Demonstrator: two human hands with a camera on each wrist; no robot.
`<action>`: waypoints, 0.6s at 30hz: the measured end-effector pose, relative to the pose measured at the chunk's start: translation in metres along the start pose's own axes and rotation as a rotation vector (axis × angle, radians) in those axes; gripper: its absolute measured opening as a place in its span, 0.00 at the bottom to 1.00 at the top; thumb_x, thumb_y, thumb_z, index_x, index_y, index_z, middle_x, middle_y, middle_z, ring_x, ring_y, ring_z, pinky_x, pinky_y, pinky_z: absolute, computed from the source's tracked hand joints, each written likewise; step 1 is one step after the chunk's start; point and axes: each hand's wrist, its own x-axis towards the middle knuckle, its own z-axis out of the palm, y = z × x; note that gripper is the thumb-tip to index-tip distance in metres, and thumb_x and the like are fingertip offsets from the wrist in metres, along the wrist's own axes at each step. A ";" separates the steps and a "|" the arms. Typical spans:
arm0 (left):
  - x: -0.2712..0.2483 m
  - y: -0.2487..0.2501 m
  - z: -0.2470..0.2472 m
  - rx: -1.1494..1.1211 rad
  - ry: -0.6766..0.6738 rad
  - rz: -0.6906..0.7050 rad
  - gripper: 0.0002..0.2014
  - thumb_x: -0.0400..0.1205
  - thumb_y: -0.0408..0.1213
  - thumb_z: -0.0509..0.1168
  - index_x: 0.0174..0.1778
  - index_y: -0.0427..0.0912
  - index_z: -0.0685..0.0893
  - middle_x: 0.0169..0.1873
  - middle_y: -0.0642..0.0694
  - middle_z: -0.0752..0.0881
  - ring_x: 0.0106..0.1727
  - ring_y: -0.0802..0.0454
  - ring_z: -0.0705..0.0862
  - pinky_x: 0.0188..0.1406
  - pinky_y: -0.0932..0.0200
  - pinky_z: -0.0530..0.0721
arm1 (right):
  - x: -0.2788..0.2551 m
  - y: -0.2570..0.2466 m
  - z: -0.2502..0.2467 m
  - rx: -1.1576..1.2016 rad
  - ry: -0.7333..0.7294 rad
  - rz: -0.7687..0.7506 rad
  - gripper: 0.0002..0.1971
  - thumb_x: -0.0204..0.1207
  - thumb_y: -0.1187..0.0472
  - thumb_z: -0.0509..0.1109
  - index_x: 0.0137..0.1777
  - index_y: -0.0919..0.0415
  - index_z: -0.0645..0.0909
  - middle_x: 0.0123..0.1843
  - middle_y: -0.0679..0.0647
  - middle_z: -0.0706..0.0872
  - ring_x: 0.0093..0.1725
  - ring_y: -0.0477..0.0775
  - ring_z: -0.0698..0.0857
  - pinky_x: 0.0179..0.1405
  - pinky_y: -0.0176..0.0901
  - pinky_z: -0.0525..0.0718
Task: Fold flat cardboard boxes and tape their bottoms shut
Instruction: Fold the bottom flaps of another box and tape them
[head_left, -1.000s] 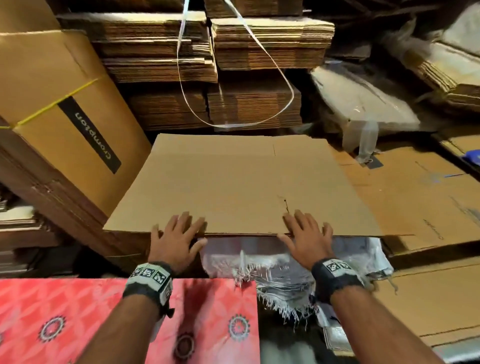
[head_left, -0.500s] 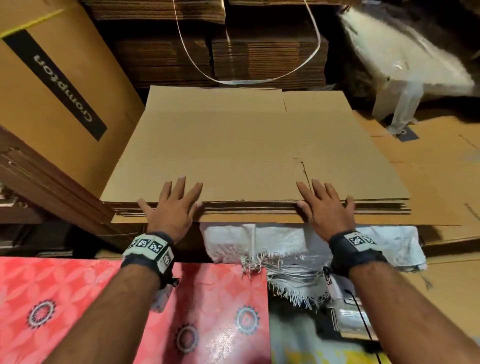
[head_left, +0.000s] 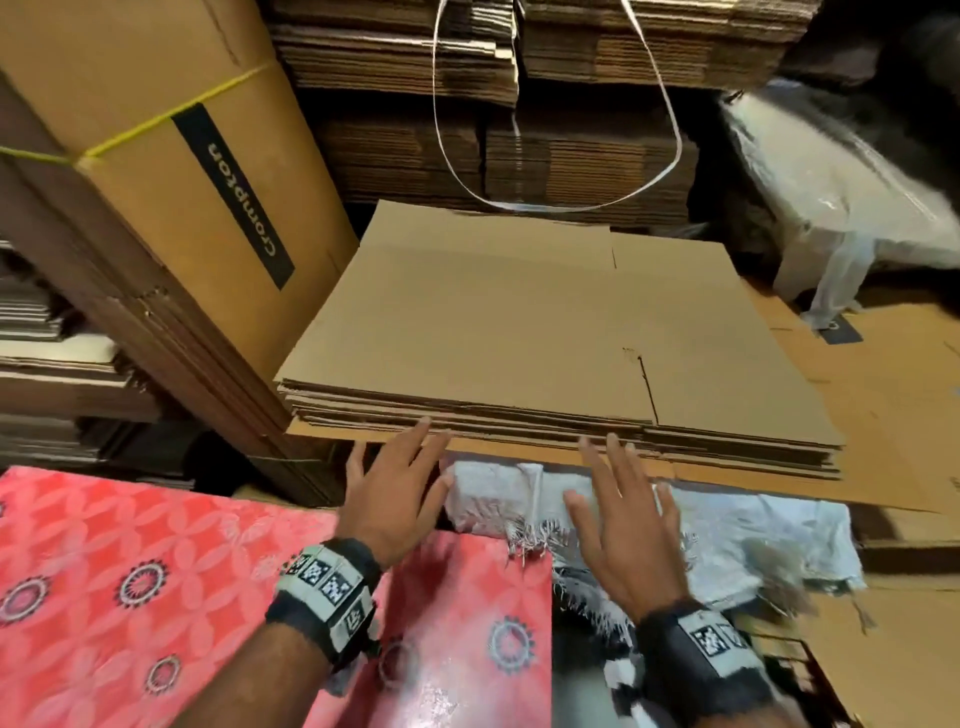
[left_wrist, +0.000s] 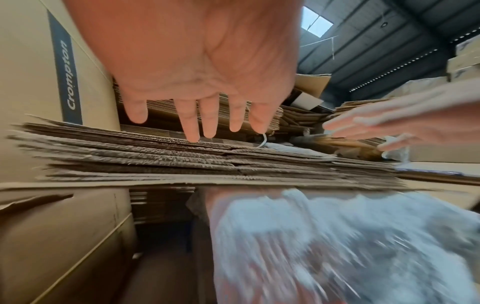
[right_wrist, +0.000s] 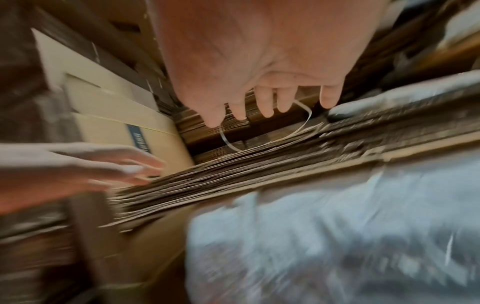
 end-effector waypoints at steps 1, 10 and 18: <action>-0.023 0.001 0.002 -0.005 0.003 0.016 0.27 0.87 0.58 0.51 0.83 0.59 0.69 0.84 0.53 0.68 0.82 0.52 0.70 0.79 0.26 0.60 | -0.020 -0.016 0.007 0.030 -0.050 -0.017 0.36 0.82 0.30 0.34 0.90 0.36 0.47 0.90 0.40 0.40 0.90 0.46 0.41 0.88 0.65 0.46; -0.259 -0.057 -0.007 0.009 -0.048 -0.113 0.22 0.86 0.56 0.55 0.74 0.58 0.80 0.75 0.52 0.81 0.71 0.52 0.83 0.70 0.41 0.66 | -0.176 -0.131 0.092 -0.001 -0.250 -0.304 0.33 0.79 0.33 0.58 0.82 0.44 0.73 0.84 0.48 0.75 0.81 0.51 0.74 0.72 0.60 0.71; -0.421 -0.155 -0.053 -0.039 -0.040 -0.382 0.23 0.87 0.59 0.52 0.76 0.60 0.77 0.77 0.55 0.79 0.75 0.53 0.78 0.71 0.40 0.67 | -0.261 -0.289 0.138 -0.071 -0.358 -0.492 0.29 0.79 0.34 0.57 0.77 0.44 0.77 0.79 0.48 0.79 0.79 0.50 0.73 0.67 0.62 0.77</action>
